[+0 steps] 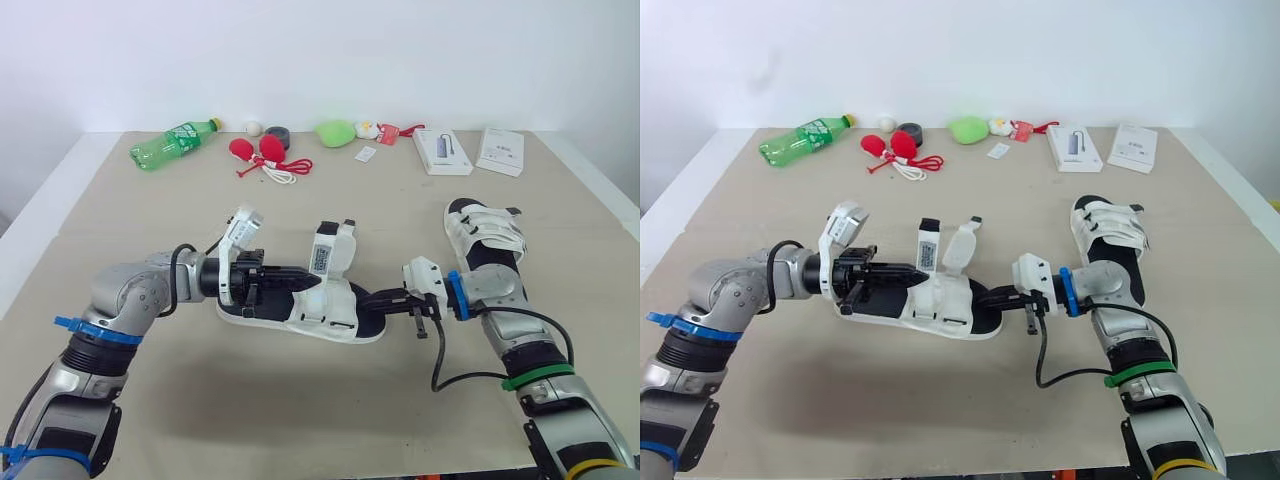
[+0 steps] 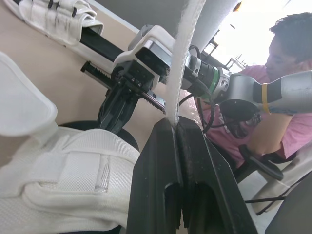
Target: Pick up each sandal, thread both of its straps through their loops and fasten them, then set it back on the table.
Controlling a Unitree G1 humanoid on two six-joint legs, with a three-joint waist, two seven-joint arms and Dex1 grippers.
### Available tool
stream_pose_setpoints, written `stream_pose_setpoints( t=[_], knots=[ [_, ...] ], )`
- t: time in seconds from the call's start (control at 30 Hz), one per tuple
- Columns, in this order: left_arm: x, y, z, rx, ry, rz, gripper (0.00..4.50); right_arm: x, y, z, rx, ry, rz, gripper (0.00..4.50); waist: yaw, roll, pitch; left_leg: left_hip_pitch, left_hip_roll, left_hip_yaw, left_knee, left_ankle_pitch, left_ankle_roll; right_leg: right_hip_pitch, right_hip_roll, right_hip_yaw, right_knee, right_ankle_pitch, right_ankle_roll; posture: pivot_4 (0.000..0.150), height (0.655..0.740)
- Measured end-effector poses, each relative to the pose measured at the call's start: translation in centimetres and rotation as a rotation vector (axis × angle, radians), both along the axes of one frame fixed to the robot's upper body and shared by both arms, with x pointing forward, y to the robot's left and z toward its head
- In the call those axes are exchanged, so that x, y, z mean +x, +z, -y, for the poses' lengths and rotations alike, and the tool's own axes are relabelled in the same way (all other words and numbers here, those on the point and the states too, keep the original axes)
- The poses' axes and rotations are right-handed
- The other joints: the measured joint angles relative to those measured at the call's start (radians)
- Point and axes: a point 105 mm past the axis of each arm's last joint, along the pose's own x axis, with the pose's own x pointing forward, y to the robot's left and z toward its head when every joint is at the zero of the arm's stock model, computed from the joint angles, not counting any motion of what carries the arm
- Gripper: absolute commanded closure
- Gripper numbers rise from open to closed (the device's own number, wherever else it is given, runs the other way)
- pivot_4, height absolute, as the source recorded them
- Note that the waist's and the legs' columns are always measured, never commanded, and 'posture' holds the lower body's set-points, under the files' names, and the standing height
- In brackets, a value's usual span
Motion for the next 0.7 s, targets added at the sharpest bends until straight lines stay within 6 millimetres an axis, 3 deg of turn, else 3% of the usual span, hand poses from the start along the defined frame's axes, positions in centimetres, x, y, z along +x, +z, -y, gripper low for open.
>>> stream_pose_setpoints(
  t=[0.33, 0.7],
  knots=[
    [1.8, -1.7, -1.0, 0.083, 0.098, -0.002, 4.43, -0.1, 0.0, 0.1, -0.004, -0.002, 0.006, 4.50, 0.000, 0.000, 0.000, 0.000, 0.000, 0.000, 0.000, 0.000, 0.000, 0.000, 0.000, 0.000, 0.000, 0.000, 0.000, 0.150, 0.7400],
    [2.9, -2.0, 0.5, 0.077, 0.094, 0.027, 4.43, -0.1, 0.0, 0.1, -0.005, -0.002, 0.007, 4.50, 0.000, 0.000, 0.000, -0.001, 0.000, 0.000, 0.000, 0.000, 0.000, 0.000, 0.000, 0.000, 0.000, 0.000, 0.000, 0.150, 0.7400]
  ],
)
